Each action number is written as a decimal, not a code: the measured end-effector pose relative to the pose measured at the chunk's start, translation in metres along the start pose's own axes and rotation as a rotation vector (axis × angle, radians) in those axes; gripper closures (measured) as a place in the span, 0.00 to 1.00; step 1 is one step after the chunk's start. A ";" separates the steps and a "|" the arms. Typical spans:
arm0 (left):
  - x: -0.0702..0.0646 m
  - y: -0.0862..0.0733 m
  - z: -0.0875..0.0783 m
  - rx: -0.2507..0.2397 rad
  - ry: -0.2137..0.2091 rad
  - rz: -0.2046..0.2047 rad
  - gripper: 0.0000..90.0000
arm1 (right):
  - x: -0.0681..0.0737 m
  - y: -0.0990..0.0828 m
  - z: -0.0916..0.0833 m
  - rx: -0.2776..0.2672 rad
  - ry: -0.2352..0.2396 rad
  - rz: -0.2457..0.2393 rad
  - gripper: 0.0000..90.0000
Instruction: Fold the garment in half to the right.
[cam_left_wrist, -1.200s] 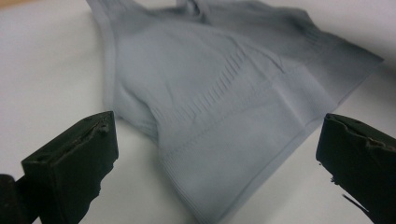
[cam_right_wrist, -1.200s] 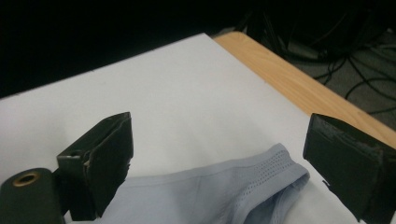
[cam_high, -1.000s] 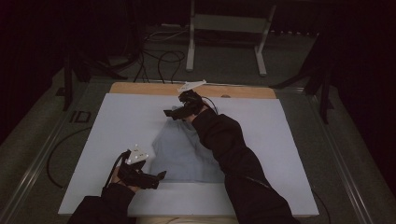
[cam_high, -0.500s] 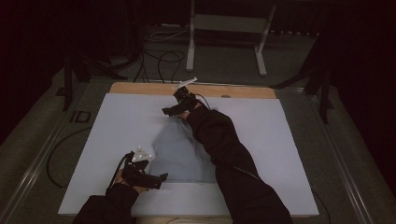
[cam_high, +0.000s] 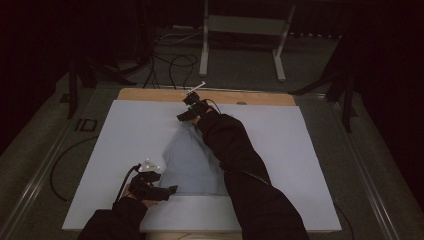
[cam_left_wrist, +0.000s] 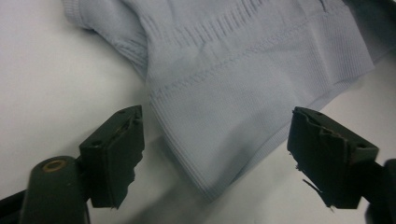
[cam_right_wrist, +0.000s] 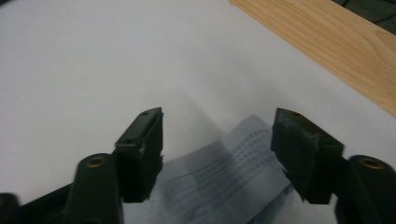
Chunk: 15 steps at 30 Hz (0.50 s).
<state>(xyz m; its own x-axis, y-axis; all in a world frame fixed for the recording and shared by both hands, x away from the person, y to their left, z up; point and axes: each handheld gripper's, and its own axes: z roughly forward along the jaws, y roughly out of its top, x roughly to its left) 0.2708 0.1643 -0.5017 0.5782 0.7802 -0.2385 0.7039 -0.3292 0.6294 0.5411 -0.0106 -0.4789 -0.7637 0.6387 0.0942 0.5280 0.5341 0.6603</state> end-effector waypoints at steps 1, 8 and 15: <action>0.001 -0.001 0.000 0.001 0.003 -0.009 0.26 | -0.001 0.000 0.002 0.007 -0.006 0.007 0.43; 0.006 -0.003 0.003 0.023 0.008 -0.043 0.36 | -0.003 0.001 0.019 0.065 -0.037 0.023 0.51; 0.007 -0.004 0.006 0.022 0.002 -0.048 0.49 | -0.003 0.000 0.033 0.124 -0.083 0.003 0.57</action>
<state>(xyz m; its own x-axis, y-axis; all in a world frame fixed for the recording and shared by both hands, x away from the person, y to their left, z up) 0.2742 0.1678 -0.5106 0.5426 0.7966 -0.2665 0.7398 -0.3030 0.6007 0.5557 0.0051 -0.5036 -0.7315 0.6812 0.0303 0.5759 0.5933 0.5624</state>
